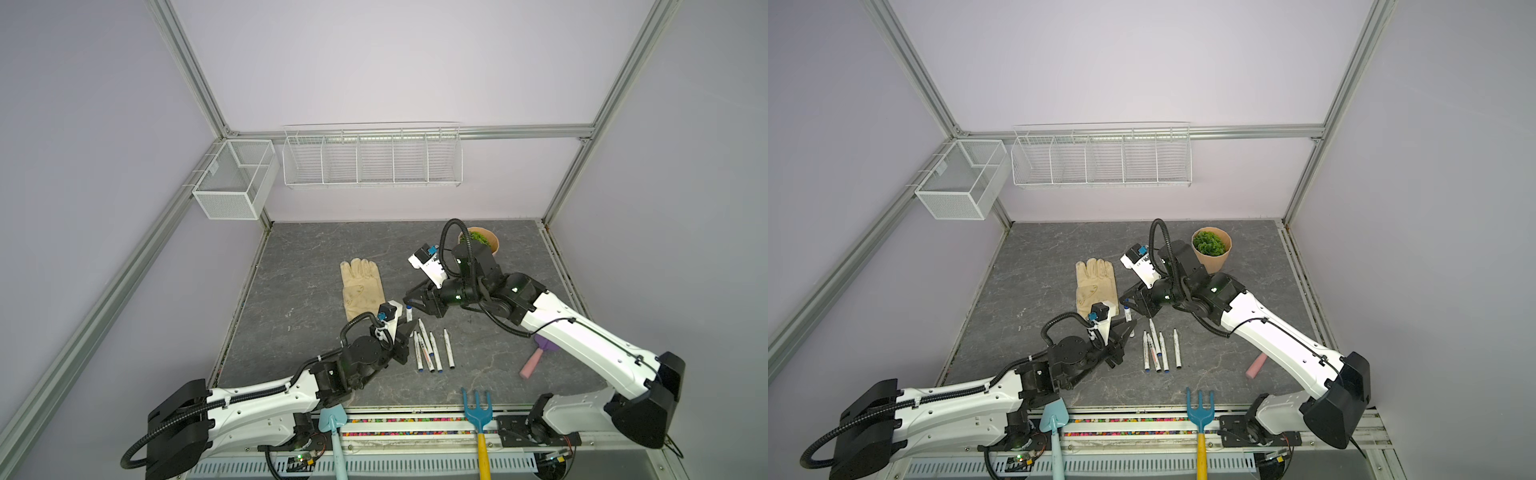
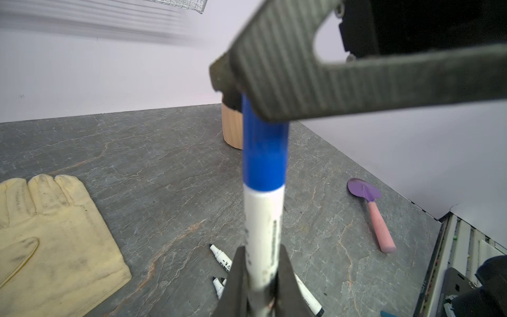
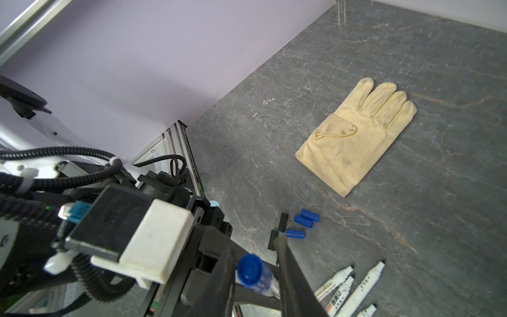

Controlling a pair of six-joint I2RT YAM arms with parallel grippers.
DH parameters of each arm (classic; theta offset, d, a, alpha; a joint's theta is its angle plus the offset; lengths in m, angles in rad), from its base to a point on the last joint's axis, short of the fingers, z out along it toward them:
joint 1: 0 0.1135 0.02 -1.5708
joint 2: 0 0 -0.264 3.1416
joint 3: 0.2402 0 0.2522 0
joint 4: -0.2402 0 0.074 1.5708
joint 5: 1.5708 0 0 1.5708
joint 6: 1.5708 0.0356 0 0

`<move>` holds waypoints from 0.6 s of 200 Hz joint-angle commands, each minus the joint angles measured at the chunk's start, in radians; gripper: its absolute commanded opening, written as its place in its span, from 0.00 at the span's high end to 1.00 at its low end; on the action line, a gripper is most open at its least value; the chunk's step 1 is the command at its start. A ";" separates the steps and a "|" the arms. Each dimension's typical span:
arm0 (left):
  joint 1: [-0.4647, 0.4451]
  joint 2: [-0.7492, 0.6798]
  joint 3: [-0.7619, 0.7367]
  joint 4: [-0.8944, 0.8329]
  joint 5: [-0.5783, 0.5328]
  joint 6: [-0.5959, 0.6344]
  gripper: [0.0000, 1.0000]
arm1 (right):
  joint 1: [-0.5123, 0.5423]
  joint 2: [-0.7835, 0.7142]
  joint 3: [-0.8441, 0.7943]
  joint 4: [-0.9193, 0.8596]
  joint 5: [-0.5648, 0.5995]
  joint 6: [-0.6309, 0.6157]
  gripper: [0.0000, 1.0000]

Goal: Insert the pens into the pen caps
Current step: 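Press the blue cap down onto the marker with the right gripper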

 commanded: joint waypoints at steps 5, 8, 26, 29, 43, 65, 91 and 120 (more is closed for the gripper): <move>-0.004 -0.025 -0.004 0.003 -0.016 -0.023 1.00 | 0.003 0.004 -0.028 0.016 0.001 0.002 0.78; -0.004 -0.026 -0.001 0.002 -0.014 -0.024 1.00 | 0.003 0.005 -0.032 0.018 -0.003 0.004 0.79; -0.004 -0.032 0.015 -0.005 -0.009 -0.027 1.00 | 0.002 0.012 -0.054 0.026 -0.024 0.016 0.82; -0.004 -0.033 0.019 -0.004 -0.008 -0.028 1.00 | 0.002 0.014 -0.059 0.027 -0.029 0.018 0.83; -0.004 -0.040 0.035 0.000 -0.011 -0.030 1.00 | -0.002 0.022 -0.076 0.024 -0.051 0.025 0.86; -0.005 -0.057 0.083 -0.003 -0.032 -0.038 1.00 | -0.026 0.045 -0.102 -0.005 -0.138 0.039 0.90; -0.005 -0.078 0.130 0.041 0.006 0.012 1.00 | -0.077 0.085 -0.150 -0.042 -0.298 0.044 0.93; -0.003 -0.107 0.129 0.173 0.025 0.035 1.00 | -0.089 0.158 -0.152 -0.140 -0.427 0.012 0.93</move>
